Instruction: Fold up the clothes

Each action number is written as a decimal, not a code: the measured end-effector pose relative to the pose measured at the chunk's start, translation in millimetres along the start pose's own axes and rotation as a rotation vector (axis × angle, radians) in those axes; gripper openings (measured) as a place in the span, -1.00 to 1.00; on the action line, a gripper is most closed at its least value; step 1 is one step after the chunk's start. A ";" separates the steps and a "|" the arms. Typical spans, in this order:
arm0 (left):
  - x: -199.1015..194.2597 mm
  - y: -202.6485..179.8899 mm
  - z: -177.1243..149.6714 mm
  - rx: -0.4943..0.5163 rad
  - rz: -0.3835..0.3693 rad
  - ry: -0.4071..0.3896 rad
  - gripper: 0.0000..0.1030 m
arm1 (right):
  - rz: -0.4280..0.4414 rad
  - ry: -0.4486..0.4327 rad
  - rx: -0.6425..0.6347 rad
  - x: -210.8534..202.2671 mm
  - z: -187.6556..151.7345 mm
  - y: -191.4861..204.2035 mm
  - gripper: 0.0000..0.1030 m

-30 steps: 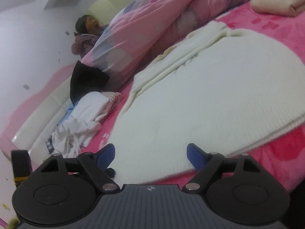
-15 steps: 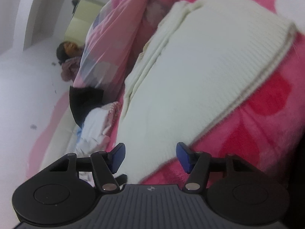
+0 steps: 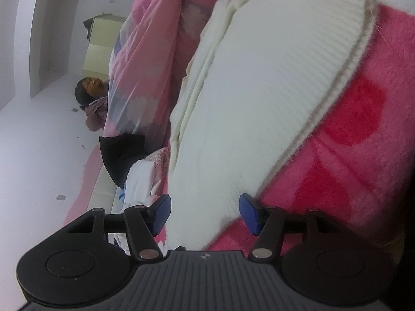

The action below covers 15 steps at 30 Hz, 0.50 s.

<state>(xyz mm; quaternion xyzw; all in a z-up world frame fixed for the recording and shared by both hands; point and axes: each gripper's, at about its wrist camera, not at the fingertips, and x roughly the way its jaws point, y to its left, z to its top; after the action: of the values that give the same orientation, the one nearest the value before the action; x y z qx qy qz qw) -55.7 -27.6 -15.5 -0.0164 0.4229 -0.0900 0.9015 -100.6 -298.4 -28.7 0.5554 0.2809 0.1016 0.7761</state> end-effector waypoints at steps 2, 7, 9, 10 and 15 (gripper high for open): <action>-5.6 2.0 -6.8 0.020 -0.060 -0.026 1.00 | -0.001 0.005 -0.001 0.4 1.3 0.9 0.19; -9.4 7.8 -17.7 0.035 -0.155 -0.038 1.00 | 0.004 0.016 -0.021 -0.5 3.7 2.5 0.19; -10.0 12.1 -17.0 0.014 -0.188 -0.050 0.98 | 0.006 0.022 -0.045 -1.9 5.0 5.2 0.19; -9.9 15.3 -15.9 -0.005 -0.210 -0.053 0.96 | 0.007 0.025 -0.058 -2.6 5.6 6.7 0.19; -8.9 26.1 -11.9 -0.058 -0.261 -0.051 0.76 | 0.014 0.053 -0.068 -0.8 7.3 9.6 0.17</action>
<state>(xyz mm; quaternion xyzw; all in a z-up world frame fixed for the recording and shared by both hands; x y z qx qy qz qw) -66.5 0.2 -19.2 -0.0996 0.3966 -0.1937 0.8918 -95.7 -301.2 -18.0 0.5278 0.2938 0.1314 0.7860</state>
